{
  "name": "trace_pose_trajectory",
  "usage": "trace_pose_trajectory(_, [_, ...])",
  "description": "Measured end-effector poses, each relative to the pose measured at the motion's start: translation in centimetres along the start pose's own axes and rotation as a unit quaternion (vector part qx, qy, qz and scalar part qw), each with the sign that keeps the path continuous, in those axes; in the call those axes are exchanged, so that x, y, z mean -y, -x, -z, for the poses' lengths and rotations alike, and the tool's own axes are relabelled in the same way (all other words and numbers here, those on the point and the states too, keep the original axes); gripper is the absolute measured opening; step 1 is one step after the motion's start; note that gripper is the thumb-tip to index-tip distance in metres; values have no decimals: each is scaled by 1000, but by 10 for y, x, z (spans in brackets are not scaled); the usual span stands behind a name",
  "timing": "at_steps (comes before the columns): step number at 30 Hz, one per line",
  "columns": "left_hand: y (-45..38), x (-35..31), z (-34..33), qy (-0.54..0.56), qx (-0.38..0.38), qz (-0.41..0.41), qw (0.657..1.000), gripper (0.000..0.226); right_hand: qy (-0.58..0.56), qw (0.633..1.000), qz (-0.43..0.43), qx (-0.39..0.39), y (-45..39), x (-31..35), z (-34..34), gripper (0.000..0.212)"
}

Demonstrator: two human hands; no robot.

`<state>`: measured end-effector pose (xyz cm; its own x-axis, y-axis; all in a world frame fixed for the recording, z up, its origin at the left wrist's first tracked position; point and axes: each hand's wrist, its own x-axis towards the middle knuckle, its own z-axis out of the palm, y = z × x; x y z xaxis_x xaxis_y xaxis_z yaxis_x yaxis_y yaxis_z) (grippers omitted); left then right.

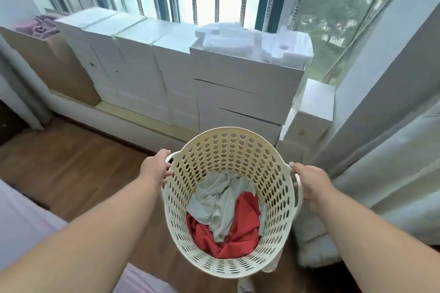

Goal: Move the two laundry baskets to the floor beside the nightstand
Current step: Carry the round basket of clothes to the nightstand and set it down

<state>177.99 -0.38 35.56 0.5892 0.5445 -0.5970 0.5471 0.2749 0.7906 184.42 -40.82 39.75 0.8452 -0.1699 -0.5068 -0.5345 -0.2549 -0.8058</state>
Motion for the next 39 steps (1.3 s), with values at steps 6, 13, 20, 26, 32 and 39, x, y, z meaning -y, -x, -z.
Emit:
trace_pose_trajectory(6, [-48, -39, 27, 42, -102, 13, 994, 52, 31, 996, 22, 75, -89, 84, -77, 38])
trace_pose_trajectory(13, [-59, -76, 106, 67, -152, -30, 986, 51, 68, 980, 75, 169, -114, 170, -204, 27])
trace_pose_trajectory(20, [-106, -93, 189, 77, -187, -46, 978, 36, 86, 957, 100, 257, -109, 225, -357, 26])
trace_pose_trajectory(26, [-192, -99, 289, 97, -208, 8, 973, 42, 146, 945, 102, 274, -100, 265, -529, 38])
trace_pose_trajectory(32, [-277, -129, 405, 132, -234, 47, 962, 46, 196, 927, 104, 304, -70, 308, -714, 56])
trace_pose_trajectory(39, [-344, -165, 519, 153, -304, 50, 939, 46, 240, 910, 129, 314, -60, 358, -857, 65])
